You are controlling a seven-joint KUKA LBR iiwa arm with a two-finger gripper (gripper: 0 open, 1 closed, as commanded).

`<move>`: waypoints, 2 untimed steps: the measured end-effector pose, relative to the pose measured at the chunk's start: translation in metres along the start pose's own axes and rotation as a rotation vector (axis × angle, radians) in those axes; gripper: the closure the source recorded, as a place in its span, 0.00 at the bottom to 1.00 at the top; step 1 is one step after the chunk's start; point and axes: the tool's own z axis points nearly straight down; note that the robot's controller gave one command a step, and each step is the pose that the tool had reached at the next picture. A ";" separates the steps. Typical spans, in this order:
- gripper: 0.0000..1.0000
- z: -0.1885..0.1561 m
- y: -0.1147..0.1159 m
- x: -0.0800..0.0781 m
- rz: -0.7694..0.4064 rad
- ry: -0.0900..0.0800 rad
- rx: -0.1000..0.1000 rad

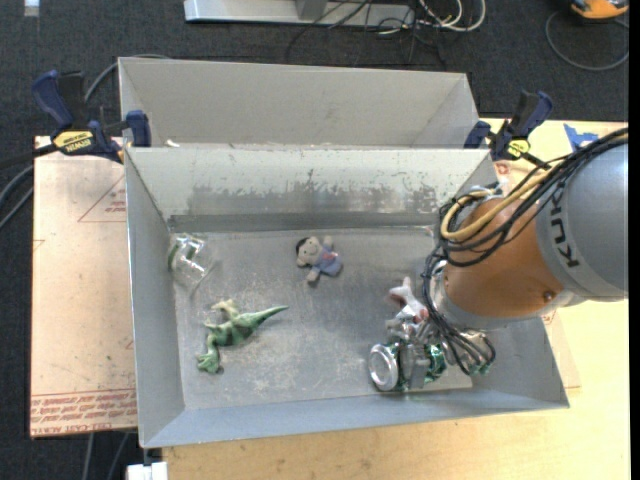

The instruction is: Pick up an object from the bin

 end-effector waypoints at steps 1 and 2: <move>1.00 0.000 0.000 0.000 0.000 0.000 0.000; 1.00 -0.009 0.007 -0.002 -0.011 -0.004 -0.001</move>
Offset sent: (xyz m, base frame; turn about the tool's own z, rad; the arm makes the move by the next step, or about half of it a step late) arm 0.0003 0.0065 0.0085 -0.0096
